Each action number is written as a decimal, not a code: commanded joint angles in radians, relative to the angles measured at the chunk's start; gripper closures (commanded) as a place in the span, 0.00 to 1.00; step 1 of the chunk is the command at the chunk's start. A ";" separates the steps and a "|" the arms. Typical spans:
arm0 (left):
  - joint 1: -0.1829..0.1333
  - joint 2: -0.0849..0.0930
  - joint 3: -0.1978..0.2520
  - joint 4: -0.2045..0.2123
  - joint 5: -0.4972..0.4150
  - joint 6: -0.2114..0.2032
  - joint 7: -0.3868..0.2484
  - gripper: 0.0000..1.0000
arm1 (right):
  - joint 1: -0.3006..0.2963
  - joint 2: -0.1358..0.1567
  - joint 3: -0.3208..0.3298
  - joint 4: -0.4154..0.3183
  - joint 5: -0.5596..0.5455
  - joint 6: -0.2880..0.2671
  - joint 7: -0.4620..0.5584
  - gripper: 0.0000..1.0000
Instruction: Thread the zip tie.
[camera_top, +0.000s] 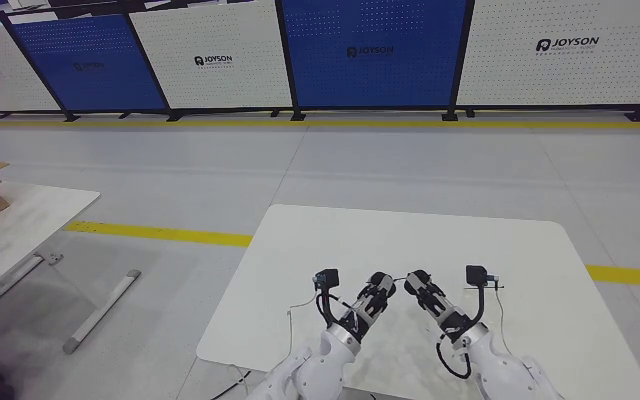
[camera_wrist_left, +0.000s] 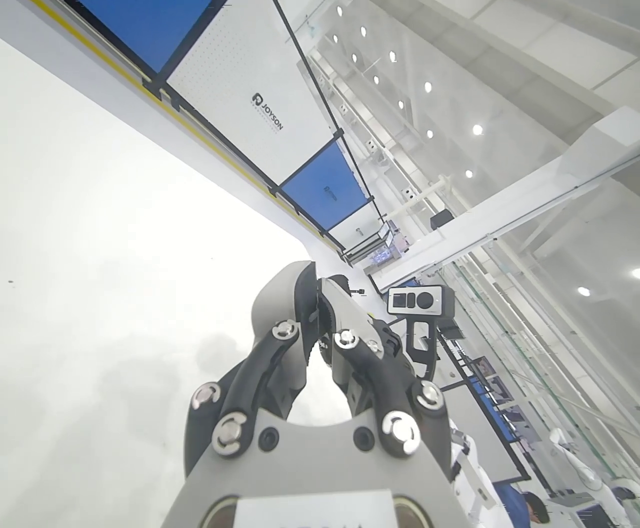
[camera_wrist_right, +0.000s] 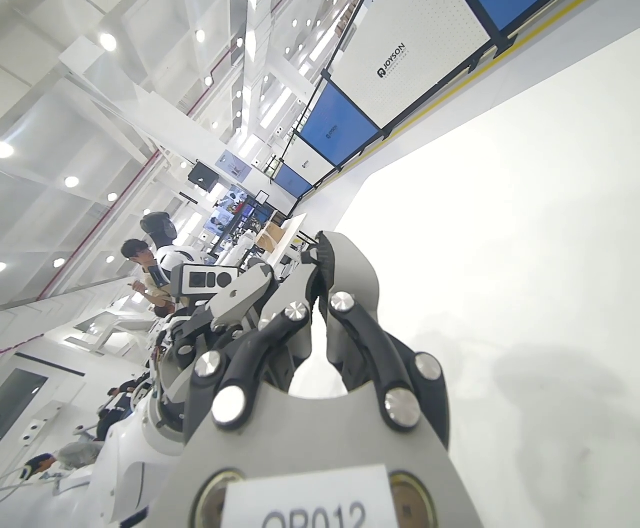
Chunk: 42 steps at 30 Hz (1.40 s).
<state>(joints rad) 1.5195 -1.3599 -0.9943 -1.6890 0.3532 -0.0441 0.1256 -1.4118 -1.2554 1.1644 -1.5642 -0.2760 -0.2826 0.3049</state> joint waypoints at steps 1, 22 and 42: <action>0.003 0.001 -0.003 -0.003 0.000 -0.002 -0.004 1.00 | 0.002 0.000 -0.002 0.002 0.001 -0.001 0.002 1.00; 0.001 0.002 -0.003 0.004 0.008 0.003 0.016 1.00 | 0.006 -0.002 -0.003 0.012 0.008 -0.004 -0.002 1.00; -0.015 -0.015 -0.011 -0.004 -0.143 0.085 0.072 1.00 | -0.040 0.008 0.021 -0.029 0.023 -0.057 -0.026 0.00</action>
<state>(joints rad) 1.5043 -1.3731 -1.0037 -1.6884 0.2364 0.0332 0.1959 -1.4481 -1.2484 1.1829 -1.5897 -0.2506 -0.3400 0.2851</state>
